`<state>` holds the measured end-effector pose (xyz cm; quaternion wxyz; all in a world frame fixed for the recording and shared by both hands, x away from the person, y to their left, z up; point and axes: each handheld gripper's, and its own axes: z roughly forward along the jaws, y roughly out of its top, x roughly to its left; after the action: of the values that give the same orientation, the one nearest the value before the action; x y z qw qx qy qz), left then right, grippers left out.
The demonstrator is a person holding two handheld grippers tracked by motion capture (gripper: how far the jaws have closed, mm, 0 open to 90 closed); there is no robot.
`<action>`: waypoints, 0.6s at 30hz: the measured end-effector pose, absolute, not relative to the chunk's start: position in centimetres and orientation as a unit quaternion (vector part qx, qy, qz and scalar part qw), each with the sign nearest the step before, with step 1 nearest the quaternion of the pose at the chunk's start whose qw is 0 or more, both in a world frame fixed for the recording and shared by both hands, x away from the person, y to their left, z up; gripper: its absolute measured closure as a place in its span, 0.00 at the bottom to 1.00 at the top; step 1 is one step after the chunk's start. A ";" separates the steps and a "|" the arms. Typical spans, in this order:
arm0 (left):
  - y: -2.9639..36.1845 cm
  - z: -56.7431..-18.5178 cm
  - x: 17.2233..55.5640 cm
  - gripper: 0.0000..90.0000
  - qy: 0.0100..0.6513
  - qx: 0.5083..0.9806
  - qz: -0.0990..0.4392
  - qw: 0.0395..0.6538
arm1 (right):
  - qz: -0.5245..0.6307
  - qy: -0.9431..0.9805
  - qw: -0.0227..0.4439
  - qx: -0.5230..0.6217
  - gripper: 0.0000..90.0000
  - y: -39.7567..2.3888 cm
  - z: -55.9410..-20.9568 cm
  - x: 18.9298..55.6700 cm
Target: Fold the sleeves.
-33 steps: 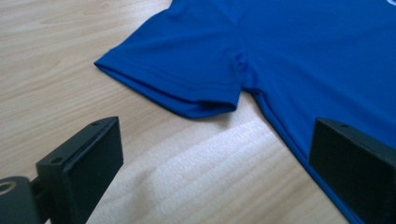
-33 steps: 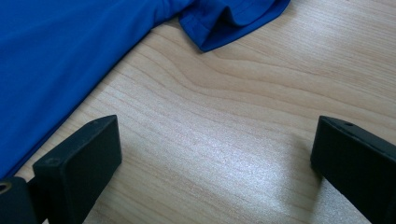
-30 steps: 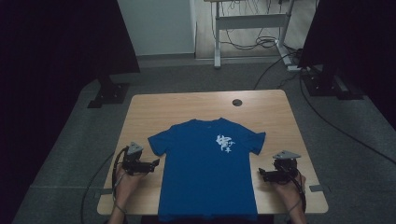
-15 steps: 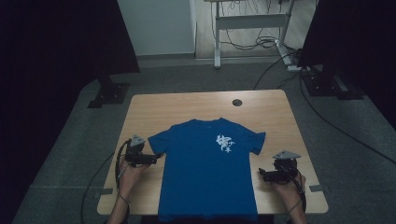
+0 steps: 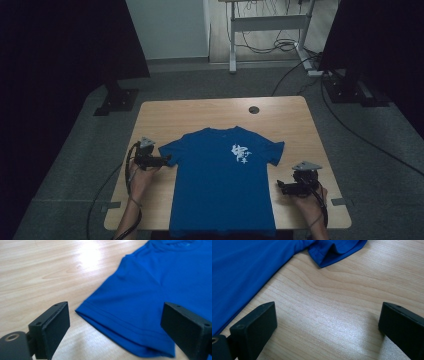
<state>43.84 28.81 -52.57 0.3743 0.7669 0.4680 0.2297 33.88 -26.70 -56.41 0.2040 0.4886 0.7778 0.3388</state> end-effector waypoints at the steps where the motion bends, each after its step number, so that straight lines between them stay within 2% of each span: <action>1: 28.9 -52.6 44.0 0.11 0.468 0.767 0.230 0.373 | 0.339 0.778 0.204 0.489 0.02 -26.7 -56.4 33.9; 9: 29.4 -52.8 45.5 0.17 0.475 0.768 0.239 0.357 | 0.339 0.778 0.204 0.489 0.02 -26.7 -56.4 33.9; 18: 30.3 -53.8 46.9 0.29 0.495 0.758 0.251 0.343 | 0.340 0.779 0.203 0.486 0.02 -26.7 -56.4 33.9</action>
<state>46.89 30.30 -53.80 0.3435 0.7579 0.4948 0.2507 33.91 -26.73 -56.42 0.2029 0.4860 0.7791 0.3400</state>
